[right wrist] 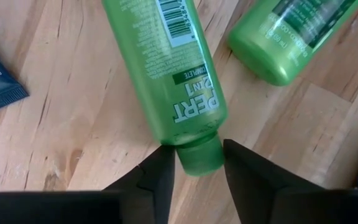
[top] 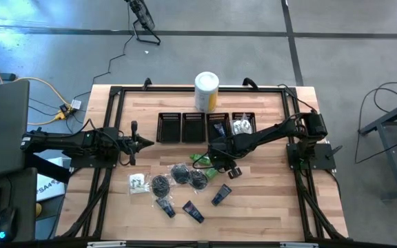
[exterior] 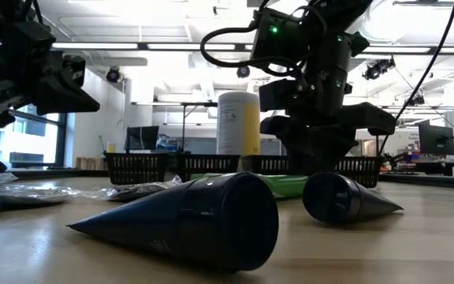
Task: Pick & Place Travel size toiletries
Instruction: Put the right shampoo into the middle left black bin
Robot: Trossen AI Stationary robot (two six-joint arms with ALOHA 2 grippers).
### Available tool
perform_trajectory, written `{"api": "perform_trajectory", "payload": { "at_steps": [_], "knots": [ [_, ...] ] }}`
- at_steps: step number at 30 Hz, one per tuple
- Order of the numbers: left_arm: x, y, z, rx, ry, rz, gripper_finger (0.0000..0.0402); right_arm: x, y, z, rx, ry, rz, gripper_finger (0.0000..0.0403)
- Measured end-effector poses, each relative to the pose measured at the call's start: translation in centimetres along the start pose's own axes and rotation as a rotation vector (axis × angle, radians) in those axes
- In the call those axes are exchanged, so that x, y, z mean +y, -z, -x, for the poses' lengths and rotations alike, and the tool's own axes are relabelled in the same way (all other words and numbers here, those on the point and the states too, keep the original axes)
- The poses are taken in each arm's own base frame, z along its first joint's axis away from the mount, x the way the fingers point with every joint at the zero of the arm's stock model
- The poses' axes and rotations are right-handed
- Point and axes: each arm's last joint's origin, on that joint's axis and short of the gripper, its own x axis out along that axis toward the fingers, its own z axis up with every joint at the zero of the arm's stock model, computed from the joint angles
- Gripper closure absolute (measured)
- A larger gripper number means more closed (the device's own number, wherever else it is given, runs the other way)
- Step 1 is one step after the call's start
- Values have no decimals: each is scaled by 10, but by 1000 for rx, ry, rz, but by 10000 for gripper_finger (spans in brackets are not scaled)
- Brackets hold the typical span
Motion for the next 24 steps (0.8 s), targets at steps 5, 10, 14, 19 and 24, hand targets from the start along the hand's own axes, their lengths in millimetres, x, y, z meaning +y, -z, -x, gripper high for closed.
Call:
{"api": "perform_trajectory", "payload": {
  "at_steps": [5,10,14,19,24],
  "knots": [
    [0,0,0,0,0,0,400,0,0,0,0,0,0,287],
    [0,0,0,0,0,0,400,0,0,0,0,0,0,287],
    [0,0,0,0,0,0,400,0,0,0,0,0,0,294],
    [0,0,0,0,0,0,400,0,0,0,3,8,0,301],
    [0,0,0,0,0,0,400,0,0,1,1,12,-18,301]
  ]
}}
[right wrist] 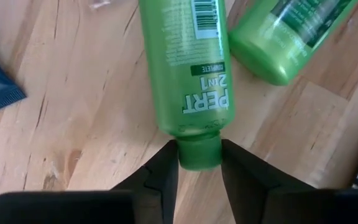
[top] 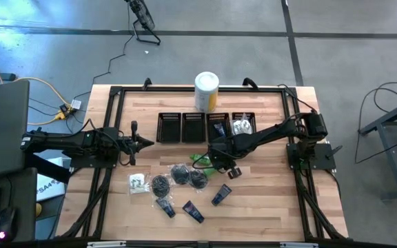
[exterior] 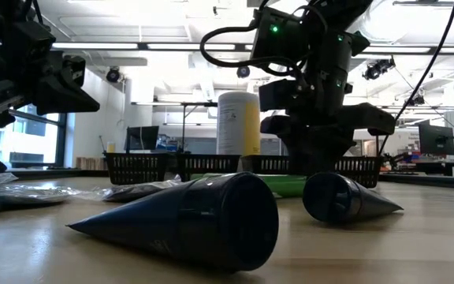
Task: Pick & Place Travel size toiletries
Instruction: Put the right shampoo into the middle left black bin
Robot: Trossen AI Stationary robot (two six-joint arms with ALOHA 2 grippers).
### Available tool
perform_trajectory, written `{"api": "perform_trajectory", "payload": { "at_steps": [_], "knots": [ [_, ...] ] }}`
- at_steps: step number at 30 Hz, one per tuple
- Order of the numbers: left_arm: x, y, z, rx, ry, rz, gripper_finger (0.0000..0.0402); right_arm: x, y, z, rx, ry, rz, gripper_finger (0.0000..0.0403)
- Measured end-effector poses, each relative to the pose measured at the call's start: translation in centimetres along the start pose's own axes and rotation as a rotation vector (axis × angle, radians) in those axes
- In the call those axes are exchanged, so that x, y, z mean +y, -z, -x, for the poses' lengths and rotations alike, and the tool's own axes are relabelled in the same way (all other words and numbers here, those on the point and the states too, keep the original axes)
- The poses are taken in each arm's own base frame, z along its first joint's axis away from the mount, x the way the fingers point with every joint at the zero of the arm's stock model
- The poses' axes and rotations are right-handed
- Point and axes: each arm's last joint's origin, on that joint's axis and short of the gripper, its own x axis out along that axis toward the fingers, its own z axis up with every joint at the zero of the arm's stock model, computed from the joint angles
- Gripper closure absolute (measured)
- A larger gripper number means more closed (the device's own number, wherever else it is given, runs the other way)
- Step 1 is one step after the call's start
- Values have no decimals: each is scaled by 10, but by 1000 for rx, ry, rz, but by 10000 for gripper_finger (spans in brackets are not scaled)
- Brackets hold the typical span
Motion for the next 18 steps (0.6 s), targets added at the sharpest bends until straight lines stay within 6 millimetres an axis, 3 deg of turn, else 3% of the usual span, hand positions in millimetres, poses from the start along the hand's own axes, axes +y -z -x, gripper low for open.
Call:
{"api": "perform_trajectory", "payload": {
  "at_steps": [10,18],
  "knots": [
    [0,0,0,0,0,0,400,-1,-3,23,-76,25,-33,307],
    [0,0,0,0,0,0,400,-7,-9,57,-205,185,-74,307]
  ]
}}
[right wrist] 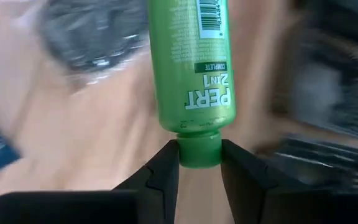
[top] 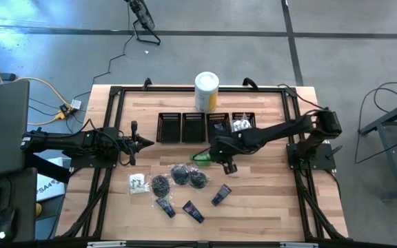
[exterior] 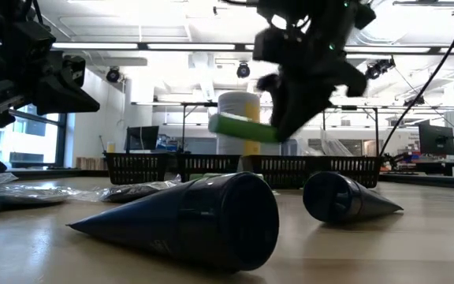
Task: Pick & Place Travel size toiletries
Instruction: Put the right shampoo into the middle left black bin
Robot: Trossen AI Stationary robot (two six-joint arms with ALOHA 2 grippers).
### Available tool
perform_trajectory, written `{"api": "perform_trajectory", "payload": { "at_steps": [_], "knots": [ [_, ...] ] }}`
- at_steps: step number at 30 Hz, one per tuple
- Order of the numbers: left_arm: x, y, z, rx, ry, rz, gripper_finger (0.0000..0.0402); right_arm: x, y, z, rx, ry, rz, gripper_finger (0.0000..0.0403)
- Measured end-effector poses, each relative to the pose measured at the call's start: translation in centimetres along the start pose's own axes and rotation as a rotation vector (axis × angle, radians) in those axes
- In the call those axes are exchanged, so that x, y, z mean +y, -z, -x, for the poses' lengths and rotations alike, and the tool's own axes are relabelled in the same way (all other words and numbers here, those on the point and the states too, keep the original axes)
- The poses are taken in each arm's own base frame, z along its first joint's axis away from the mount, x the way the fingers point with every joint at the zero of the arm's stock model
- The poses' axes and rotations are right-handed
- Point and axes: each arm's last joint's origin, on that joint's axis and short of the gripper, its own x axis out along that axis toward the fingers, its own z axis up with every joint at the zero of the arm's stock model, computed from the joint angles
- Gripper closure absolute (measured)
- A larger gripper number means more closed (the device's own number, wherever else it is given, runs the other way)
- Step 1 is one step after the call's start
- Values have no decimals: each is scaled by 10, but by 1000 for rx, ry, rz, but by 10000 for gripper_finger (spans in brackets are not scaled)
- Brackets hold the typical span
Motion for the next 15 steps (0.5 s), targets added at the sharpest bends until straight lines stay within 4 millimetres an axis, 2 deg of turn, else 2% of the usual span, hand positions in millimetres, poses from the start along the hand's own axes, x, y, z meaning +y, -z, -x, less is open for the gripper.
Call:
{"api": "perform_trajectory", "payload": {
  "at_steps": [3,6,9,15],
  "knots": [
    [0,0,0,0,0,0,400,-6,-8,8,-7,112,-4,307],
    [0,0,0,0,0,0,400,-14,-15,14,3,152,-12,308],
    [0,0,0,0,0,0,400,-28,-26,22,-48,176,-41,308],
    [0,0,0,0,0,0,400,-60,-32,34,-62,258,-77,308]
  ]
}}
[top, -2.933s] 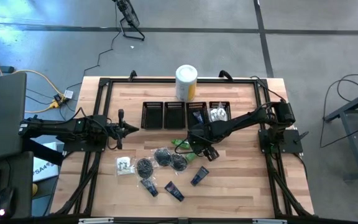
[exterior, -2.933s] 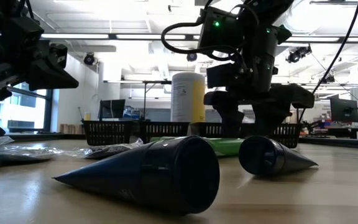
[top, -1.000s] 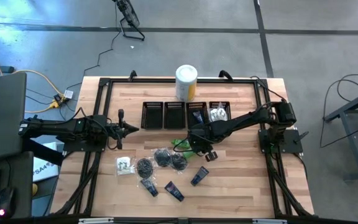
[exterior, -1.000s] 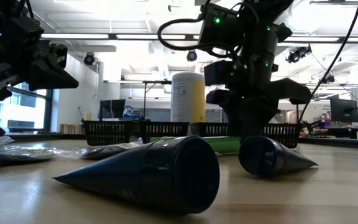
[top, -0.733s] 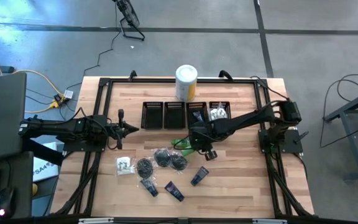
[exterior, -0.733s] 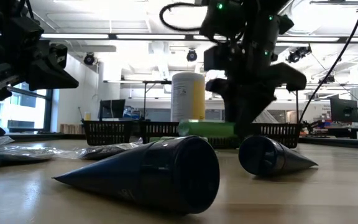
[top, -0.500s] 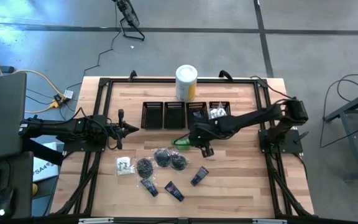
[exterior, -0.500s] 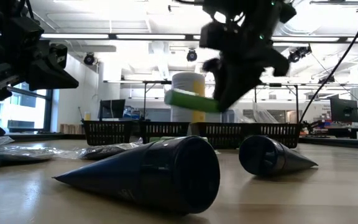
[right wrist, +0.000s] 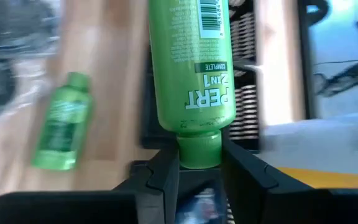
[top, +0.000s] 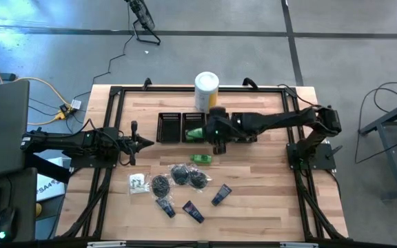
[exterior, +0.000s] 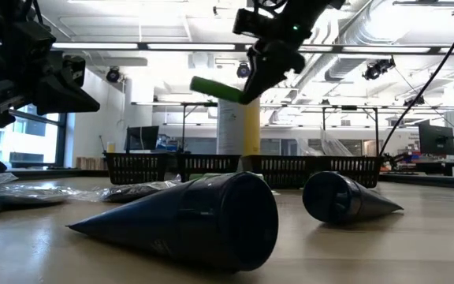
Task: Pick & Place Travel size toiletries
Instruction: Put the right shampoo into the middle left black bin
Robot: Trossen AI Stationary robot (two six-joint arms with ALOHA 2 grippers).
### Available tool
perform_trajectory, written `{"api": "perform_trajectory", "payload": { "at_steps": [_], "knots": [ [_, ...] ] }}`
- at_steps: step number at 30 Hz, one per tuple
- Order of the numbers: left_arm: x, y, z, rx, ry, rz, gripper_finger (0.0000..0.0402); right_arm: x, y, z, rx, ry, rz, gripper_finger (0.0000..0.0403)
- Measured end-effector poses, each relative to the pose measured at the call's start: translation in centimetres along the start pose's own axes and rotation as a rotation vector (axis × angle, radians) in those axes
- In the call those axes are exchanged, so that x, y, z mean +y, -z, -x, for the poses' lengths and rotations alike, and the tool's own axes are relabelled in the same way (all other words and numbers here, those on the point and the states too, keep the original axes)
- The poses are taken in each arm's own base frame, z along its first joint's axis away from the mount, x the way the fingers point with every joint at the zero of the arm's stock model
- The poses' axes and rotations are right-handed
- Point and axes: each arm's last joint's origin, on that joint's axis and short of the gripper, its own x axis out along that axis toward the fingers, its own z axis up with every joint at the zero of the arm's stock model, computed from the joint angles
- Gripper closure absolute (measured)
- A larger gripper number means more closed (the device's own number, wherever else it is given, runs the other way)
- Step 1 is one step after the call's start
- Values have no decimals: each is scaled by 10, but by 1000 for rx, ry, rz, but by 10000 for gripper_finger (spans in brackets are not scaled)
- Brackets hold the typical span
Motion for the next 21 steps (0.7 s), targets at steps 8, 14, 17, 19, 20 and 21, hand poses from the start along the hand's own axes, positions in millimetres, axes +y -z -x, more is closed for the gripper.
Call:
{"api": "perform_trajectory", "payload": {
  "at_steps": [8,14,17,19,20,21],
  "knots": [
    [0,0,0,0,0,0,400,-24,7,-10,55,86,20,308],
    [0,0,0,0,0,0,400,-18,15,-37,153,97,115,309],
    [0,0,0,0,0,0,400,-12,18,-48,202,125,203,309],
    [0,0,0,0,0,0,400,-8,18,-55,226,142,267,309],
    [0,0,0,0,0,0,400,-7,19,-58,239,146,294,309],
    [0,0,0,0,0,0,400,-4,19,-61,252,158,324,309]
  ]
}}
